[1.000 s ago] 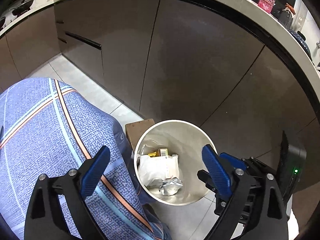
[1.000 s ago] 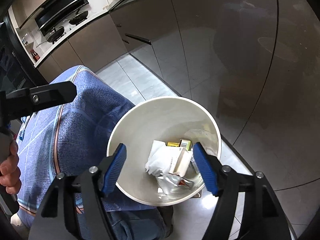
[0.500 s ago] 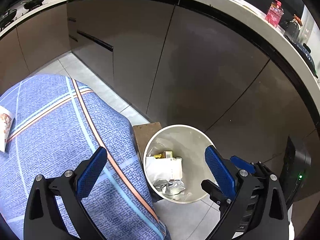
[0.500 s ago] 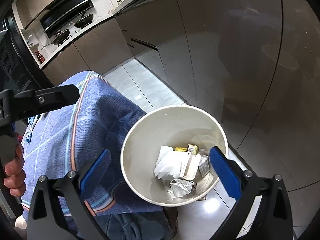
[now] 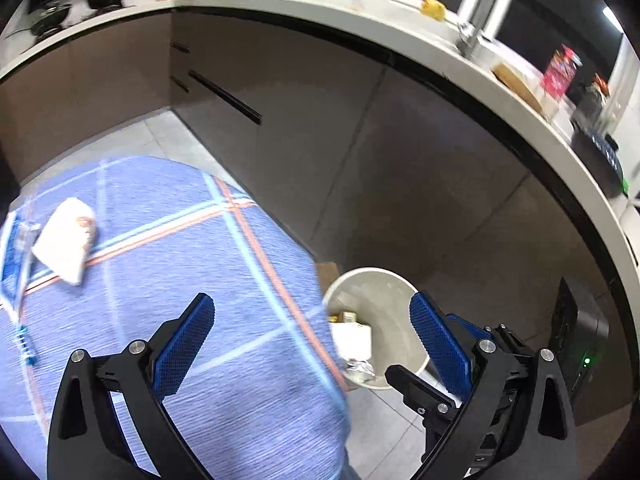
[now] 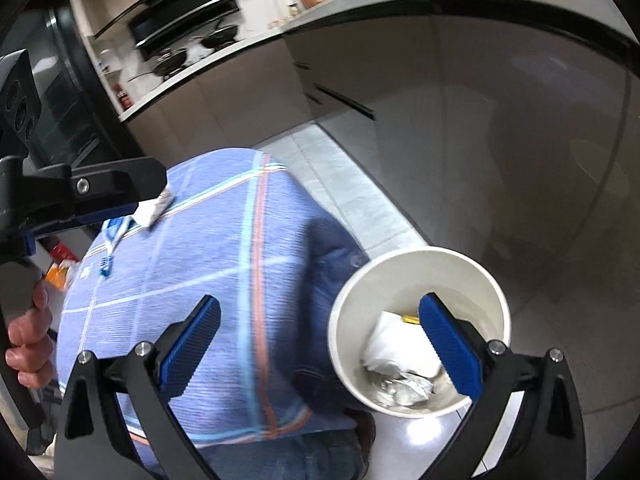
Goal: Collect trash
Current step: 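Move both tools back over the table toward the blue-white packet, then grasp the blue-white packet with the left tool while the right tool approaches the mentos roll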
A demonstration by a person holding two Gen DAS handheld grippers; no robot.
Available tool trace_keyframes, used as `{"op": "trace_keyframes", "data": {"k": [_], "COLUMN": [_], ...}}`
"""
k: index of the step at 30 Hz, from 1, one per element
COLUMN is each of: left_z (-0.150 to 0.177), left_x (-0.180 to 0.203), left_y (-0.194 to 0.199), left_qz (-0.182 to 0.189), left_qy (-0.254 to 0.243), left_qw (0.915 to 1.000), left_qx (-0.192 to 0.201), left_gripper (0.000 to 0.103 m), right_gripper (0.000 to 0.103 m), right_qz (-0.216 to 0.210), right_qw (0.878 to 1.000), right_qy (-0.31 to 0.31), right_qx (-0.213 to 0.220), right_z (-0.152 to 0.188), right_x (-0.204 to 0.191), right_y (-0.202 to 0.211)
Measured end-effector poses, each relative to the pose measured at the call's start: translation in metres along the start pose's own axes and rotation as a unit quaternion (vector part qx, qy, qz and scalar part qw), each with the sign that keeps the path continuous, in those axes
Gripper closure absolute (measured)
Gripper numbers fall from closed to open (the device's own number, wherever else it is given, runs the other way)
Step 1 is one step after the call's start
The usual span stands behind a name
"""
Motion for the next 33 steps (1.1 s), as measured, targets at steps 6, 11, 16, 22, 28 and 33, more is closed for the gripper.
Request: {"op": "trace_keyframes", "data": {"k": [6,11,16,22,28,33], "left_z": [0.021,0.049,0.086,0.126,0.147,0.143], "left_x": [-0.054,-0.101,-0.152,-0.204,-0.241,-0.277], "left_y": [0.038,0.068,0.099,0.128,0.14,0.131], "left_qz": [-0.038,-0.069,-0.103,-0.129,-0.129,-0.149], "left_qy": [0.045,0.087,0.139,0.18,0.192,0.178], "left_qw": [0.9982,0.9937,0.9846,0.9749,0.9724,0.9725], "left_qx": [0.011,0.014,0.018,0.027,0.029,0.021], "left_gripper": [0.009,0.009,0.009,0.011,0.02,0.019], "right_gripper": [0.003,0.003,0.003,0.003,0.003,0.004], "right_qz": [-0.033,-0.063,-0.084,-0.103,-0.111,-0.113], "right_qw": [0.998,0.994,0.99,0.983,0.978,0.975], "right_qy": [0.047,0.083,0.108,0.137,0.157,0.169], "right_qx": [-0.01,-0.025,-0.04,-0.06,-0.08,-0.091], "right_z": [0.002,0.01,0.021,0.035,0.045,0.046], "right_x": [-0.057,-0.107,-0.152,-0.201,-0.234,-0.259], "right_y": [0.001,-0.003,-0.009,-0.019,-0.033,-0.051]}}
Point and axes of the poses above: each gripper's, at about its wrist camera, not at the fingertips, and y roughly against the way its jaws point, x to its right, z to its underside, the point moved 7 cm from there along -y, roughly the way its jaws point, and after that the axes turned 14 degrees about -y, right-handed, at the moved point
